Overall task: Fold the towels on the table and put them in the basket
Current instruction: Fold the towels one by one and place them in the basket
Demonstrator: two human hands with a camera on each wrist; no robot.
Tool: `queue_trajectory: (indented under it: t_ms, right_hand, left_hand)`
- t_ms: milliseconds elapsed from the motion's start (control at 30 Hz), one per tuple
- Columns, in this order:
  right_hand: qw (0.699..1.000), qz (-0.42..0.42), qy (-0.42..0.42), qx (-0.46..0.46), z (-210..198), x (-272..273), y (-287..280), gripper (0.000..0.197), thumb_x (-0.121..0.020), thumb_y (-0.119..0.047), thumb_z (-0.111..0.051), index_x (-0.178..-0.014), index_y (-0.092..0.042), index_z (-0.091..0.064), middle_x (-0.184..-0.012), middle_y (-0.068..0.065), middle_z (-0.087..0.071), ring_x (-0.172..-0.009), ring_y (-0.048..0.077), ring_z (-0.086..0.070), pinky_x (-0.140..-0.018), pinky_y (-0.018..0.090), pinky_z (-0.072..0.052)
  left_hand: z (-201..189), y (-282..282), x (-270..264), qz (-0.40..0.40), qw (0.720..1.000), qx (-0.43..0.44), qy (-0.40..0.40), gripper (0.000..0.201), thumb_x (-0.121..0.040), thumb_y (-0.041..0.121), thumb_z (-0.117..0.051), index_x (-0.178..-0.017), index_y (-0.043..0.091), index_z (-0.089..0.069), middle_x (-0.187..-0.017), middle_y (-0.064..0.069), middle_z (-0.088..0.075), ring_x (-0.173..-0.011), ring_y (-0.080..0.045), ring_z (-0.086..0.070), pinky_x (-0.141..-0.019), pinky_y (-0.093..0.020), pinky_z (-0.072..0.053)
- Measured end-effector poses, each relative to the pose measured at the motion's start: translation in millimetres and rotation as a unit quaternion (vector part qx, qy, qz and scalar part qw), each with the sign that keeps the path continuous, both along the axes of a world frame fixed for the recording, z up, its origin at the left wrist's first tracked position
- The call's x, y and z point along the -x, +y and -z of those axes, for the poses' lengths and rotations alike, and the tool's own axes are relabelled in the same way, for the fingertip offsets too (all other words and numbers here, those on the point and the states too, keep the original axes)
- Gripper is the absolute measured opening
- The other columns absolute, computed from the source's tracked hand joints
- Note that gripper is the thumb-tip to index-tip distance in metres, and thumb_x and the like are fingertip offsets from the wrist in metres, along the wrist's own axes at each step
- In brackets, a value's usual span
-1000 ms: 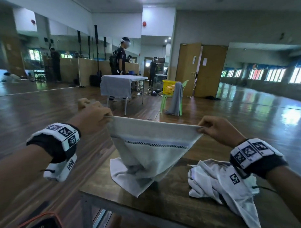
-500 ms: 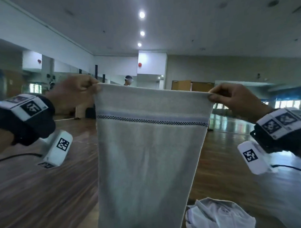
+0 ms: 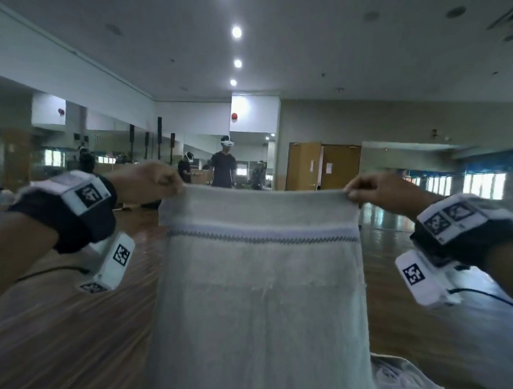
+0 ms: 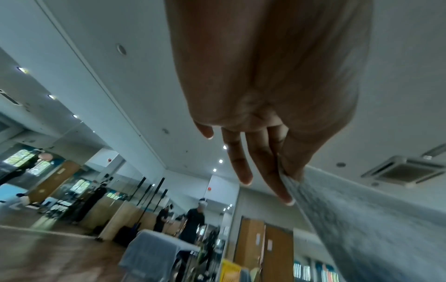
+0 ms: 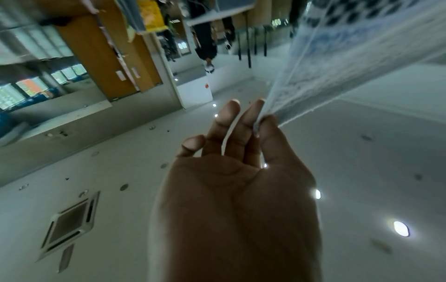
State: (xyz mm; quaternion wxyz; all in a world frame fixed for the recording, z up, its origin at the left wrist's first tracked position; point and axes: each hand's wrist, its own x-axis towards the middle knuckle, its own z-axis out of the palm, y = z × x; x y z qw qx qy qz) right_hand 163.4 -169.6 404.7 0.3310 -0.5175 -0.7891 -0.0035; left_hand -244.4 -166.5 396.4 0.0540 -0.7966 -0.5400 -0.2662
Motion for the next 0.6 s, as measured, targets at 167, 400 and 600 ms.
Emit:
queue_trajectory:
  t_ms: [167, 400, 600]
  right_hand:
    - [0.998, 0.054, -0.02, -0.035, 39.2, 8.1, 36.4, 0.006, -0.089, -0.011, -0.059, -0.09, -0.016, -0.062, -0.083, -0.002, -0.06, -0.079, 0.014, -0.058, -0.071, 0.025, -0.047]
    - [0.968, 0.073, 0.093, -0.223, -8.4, 8.9, 41.1, 0.013, -0.087, -0.016, -0.061, -0.098, -0.012, -0.067, -0.09, 0.002, -0.064, -0.084, 0.019, -0.058, -0.079, 0.036, -0.049]
    - [0.965, 0.059, 0.109, -0.232, -21.8, 6.6, 27.1, 0.014, -0.087, -0.016, -0.062, -0.099, -0.011, -0.067, -0.09, 0.005, -0.064, -0.082, 0.019, -0.057, -0.075, 0.032, -0.047]
  left_hand:
    - [60.7, 40.8, -7.9, -0.041, 0.999, -0.021, -0.029, 0.014, -0.086, 0.002, -0.059, -0.094, 0.014, -0.059, -0.095, -0.005, -0.061, -0.081, -0.015, -0.053, -0.057, -0.012, -0.036]
    - [12.0, 39.5, -17.0, -0.016, 0.964, -0.222, -0.146, 0.016, -0.091, 0.012, -0.054, -0.104, 0.003, -0.059, -0.097, -0.009, -0.06, -0.086, -0.022, -0.056, -0.067, -0.026, -0.041]
    - [-5.6, 30.4, -17.3, -0.02, 0.957, -0.223, -0.185, 0.02, -0.092, 0.026, -0.054, -0.102, 0.01, -0.061, -0.095, -0.004, -0.061, -0.085, -0.019, -0.057, -0.071, -0.029, -0.042]
